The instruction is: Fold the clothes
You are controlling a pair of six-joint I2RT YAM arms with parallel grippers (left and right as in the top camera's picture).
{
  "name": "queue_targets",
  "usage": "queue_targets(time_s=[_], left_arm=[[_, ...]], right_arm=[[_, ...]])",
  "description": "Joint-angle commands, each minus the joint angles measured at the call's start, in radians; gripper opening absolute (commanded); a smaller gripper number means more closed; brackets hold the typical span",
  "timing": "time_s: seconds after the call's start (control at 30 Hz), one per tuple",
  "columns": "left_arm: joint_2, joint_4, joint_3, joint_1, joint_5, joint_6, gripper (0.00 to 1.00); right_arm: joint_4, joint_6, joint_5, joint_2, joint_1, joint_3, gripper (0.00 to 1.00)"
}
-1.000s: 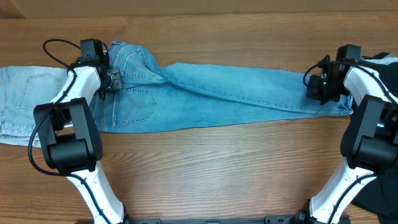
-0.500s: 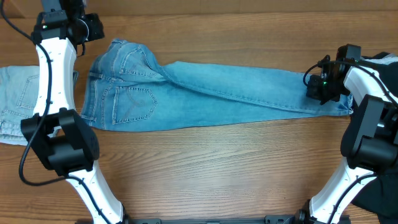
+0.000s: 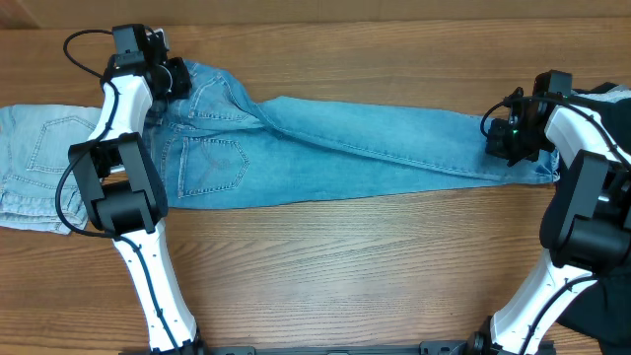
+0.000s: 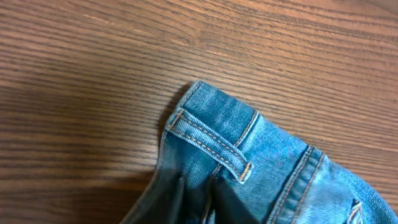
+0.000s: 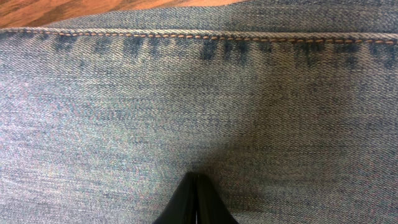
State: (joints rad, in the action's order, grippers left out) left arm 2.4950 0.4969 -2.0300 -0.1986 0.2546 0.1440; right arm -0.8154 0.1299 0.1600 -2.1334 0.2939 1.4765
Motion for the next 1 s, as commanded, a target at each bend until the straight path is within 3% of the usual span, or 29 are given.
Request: queue_targets(time_s=[0.0,0.2,0.3,0.47,0.6,0.83,0.97], left_arm=[[0.013,0.048,-0.076,-0.020,0.000,-0.032,0.04],[0.012,0.377,-0.457,-0.044,-0.003,-0.063,0.04],[0.012,0.615,-0.572,-0.045,-0.002,-0.062,0.04],[0.011,0.995,-0.594,-0.037,-0.012,-0.063,0.04],[0.012,1.194,-0.592,-0.034,-0.214,-0.033,0.04],[0.012,1.193,-0.439,-0.007,-0.261,-0.009,0.04],[-0.009,1.193,-0.410,0.031,-0.154,-0.016,0.04]], right_arm=[[-0.019,-0.003,-0.128,-0.136,0.016,-0.080,0.04],[-0.020,-0.003,-0.128,-0.136,0.016,-0.080,0.04],[-0.018,-0.003,-0.128,-0.136,0.016,-0.080,0.04],[-0.011,-0.003,-0.128,-0.136,0.016,-0.080,0.04],[-0.005,-0.003,-0.128,-0.136,0.016,-0.080,0.04],[-0.024,-0.011,-0.127,-0.136,0.016,-0.080,0.04],[-0.024,-0.011,-0.113,-0.136,0.016,-0.080,0.04]])
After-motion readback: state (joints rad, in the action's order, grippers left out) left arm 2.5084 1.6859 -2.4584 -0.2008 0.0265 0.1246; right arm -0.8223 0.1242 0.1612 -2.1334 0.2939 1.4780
